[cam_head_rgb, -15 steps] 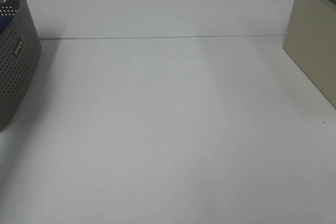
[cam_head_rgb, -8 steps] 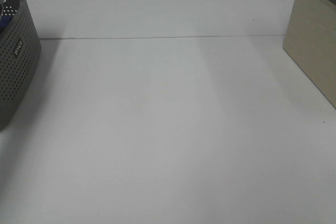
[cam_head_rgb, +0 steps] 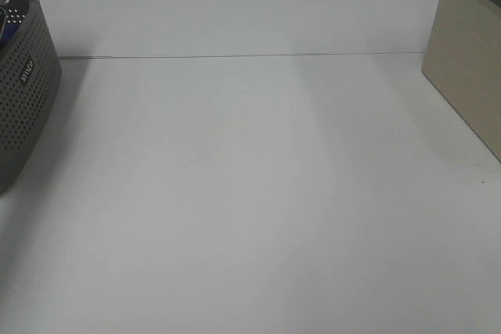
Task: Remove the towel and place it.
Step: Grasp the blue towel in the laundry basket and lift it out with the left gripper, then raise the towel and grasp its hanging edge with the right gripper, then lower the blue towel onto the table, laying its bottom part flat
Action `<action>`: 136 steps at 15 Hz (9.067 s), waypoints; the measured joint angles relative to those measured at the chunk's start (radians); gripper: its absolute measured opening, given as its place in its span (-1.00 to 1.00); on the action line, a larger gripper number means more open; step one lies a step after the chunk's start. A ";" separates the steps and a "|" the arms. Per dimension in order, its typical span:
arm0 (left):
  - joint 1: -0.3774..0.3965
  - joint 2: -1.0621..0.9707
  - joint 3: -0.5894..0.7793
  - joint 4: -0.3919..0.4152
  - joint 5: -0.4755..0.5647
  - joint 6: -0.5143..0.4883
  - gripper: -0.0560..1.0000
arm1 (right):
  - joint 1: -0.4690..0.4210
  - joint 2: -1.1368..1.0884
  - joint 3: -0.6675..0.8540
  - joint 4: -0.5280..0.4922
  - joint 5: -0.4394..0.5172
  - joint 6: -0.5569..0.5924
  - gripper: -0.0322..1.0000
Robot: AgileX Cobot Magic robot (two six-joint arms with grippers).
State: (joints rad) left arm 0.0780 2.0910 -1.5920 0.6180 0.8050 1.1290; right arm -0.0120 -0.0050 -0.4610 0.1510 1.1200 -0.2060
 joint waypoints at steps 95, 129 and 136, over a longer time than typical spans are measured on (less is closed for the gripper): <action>-0.775 -0.411 -0.214 0.141 -0.355 -0.293 -0.89 | 0.315 2.043 -0.878 1.565 -0.086 -1.694 -0.06; -0.654 -0.411 -0.214 -0.025 -0.641 -0.869 -0.89 | 0.315 1.680 -1.536 -0.049 -0.057 -0.430 -0.90; -0.611 -0.411 -0.231 0.023 -0.859 -0.870 -0.89 | 0.315 1.680 -1.538 -0.107 -0.490 -0.429 -0.90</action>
State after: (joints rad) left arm -0.5330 1.6800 -1.8230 0.6410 -0.0540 0.2590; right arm 0.3030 1.6750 -1.9990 0.0440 0.6300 -0.6350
